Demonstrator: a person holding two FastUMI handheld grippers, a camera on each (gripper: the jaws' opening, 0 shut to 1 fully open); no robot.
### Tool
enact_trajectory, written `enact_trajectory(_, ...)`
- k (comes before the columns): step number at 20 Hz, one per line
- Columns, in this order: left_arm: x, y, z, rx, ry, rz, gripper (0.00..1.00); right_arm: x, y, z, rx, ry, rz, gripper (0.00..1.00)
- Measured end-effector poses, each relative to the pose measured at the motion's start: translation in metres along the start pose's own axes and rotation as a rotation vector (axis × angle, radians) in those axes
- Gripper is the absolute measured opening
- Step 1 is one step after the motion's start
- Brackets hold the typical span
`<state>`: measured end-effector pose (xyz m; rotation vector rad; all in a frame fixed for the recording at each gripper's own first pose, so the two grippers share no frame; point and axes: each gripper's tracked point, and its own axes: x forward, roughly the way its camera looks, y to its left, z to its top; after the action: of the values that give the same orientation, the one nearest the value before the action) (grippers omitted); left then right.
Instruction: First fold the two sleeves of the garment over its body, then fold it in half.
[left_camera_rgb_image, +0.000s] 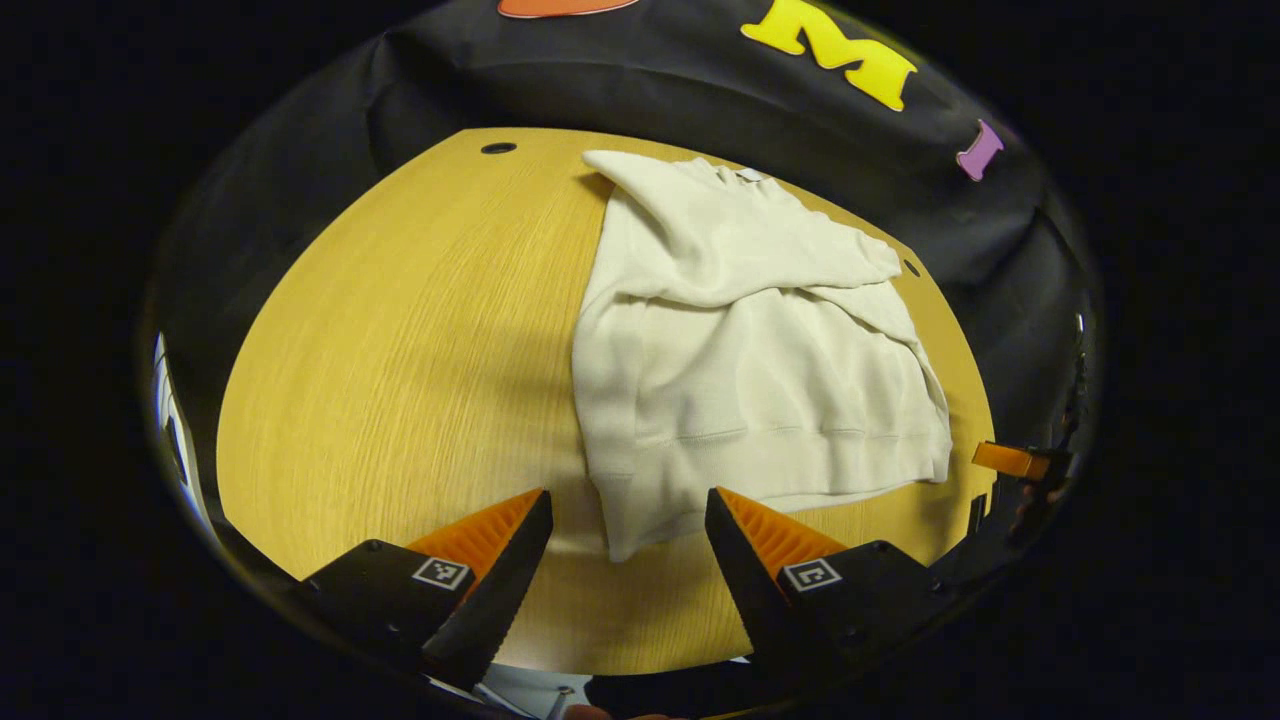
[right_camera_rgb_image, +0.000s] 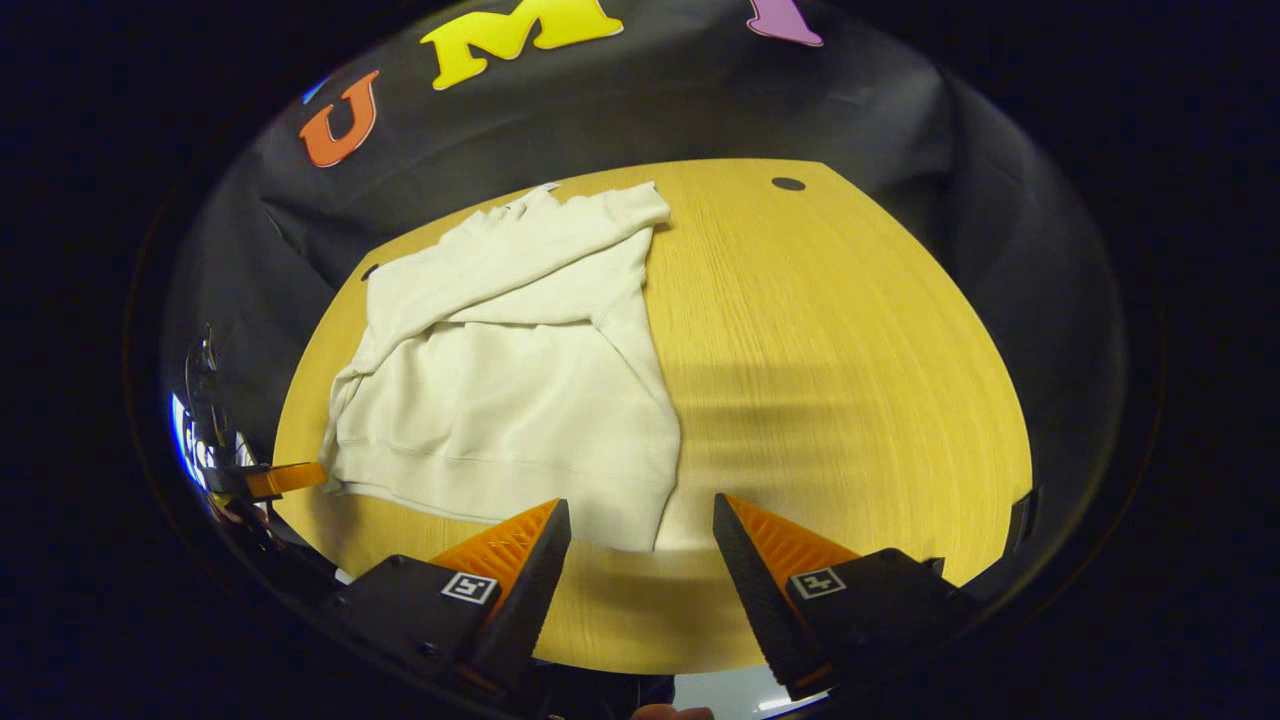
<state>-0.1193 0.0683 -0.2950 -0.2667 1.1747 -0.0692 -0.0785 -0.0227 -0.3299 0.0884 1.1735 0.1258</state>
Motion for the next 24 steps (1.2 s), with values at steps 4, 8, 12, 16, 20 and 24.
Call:
enact_trajectory(4,0.008,-0.005,-0.005,-0.014,0.038,-0.001,0.94,0.025,0.012,-0.005,-0.046,0.063,-0.021,0.87)
enact_trajectory(8,0.018,0.001,0.002,-0.018,0.054,0.029,0.89,0.041,0.011,-0.015,-0.067,0.111,-0.064,0.89)
enact_trajectory(12,0.019,0.009,-0.004,0.041,0.119,0.134,0.74,0.047,0.007,-0.014,-0.068,0.123,-0.100,0.89)
enact_trajectory(16,0.020,0.010,-0.002,0.033,0.114,0.171,0.63,0.050,0.015,-0.012,-0.086,0.117,-0.079,0.75)
enact_trajectory(20,0.021,0.002,-0.002,-0.020,0.078,0.124,0.22,0.054,0.022,-0.006,0.022,0.111,-0.016,0.31)
enact_trajectory(24,0.020,-0.006,0.002,-0.081,0.046,0.063,0.07,0.053,0.022,-0.004,0.151,0.106,0.060,0.08)
